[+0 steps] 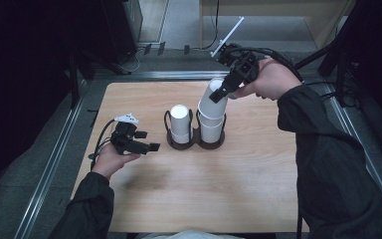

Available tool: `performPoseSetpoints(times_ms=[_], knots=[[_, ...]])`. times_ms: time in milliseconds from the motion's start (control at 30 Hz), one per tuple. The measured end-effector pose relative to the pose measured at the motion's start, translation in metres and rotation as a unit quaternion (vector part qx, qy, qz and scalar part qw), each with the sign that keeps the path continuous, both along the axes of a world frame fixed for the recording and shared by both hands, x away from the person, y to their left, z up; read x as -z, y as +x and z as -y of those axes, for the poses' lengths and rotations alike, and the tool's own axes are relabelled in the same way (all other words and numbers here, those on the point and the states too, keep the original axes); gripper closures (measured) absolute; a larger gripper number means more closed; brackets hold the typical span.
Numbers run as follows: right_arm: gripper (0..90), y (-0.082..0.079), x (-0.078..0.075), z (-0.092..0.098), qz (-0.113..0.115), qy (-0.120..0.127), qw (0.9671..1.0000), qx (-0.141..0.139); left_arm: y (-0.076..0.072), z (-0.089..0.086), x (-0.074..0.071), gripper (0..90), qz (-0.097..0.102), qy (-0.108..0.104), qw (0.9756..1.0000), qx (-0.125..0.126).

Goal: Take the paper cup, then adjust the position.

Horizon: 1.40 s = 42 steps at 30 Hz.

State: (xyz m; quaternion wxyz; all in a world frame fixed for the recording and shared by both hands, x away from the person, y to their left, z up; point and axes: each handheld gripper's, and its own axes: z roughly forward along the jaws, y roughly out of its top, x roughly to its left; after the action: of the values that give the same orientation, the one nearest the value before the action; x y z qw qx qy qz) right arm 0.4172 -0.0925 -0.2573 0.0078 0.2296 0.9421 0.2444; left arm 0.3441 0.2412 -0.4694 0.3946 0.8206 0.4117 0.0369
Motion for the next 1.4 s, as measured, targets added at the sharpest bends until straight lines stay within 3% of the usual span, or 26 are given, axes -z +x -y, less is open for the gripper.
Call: performPoseSetpoints(times_ms=[200, 533, 667, 900, 1133, 1400], knots=[[34.2, -0.017, 0.014, 0.006, 0.004, 0.014, 0.9995, -0.027, 0.000, 0.000, 0.000, 15.7, -0.001, -0.012, 0.9999, 0.000], [34.2, -0.031, 0.048, 0.029, -0.010, 0.034, 0.9987, -0.036, -0.001, 0.003, -0.001, 15.7, -0.005, -0.015, 0.9998, 0.011], [34.2, -0.036, 0.058, 0.034, -0.012, 0.031, 0.9988, -0.038, -0.001, 0.006, -0.001, 15.7, -0.009, -0.019, 0.9997, 0.014], [34.4, -0.043, 0.080, 0.039, -0.023, 0.038, 0.9983, -0.039, -0.005, 0.013, -0.004, 13.3, -0.010, -0.027, 0.9985, 0.047], [34.5, -0.047, 0.098, 0.041, -0.032, 0.048, 0.9976, -0.038, -0.009, 0.022, -0.008, 12.1, -0.020, -0.060, 0.9939, 0.091], [34.5, -0.052, 0.117, 0.037, -0.039, 0.064, 0.9961, -0.047, -0.017, 0.040, -0.014, 7.1, -0.012, -0.062, 0.9877, 0.143]])
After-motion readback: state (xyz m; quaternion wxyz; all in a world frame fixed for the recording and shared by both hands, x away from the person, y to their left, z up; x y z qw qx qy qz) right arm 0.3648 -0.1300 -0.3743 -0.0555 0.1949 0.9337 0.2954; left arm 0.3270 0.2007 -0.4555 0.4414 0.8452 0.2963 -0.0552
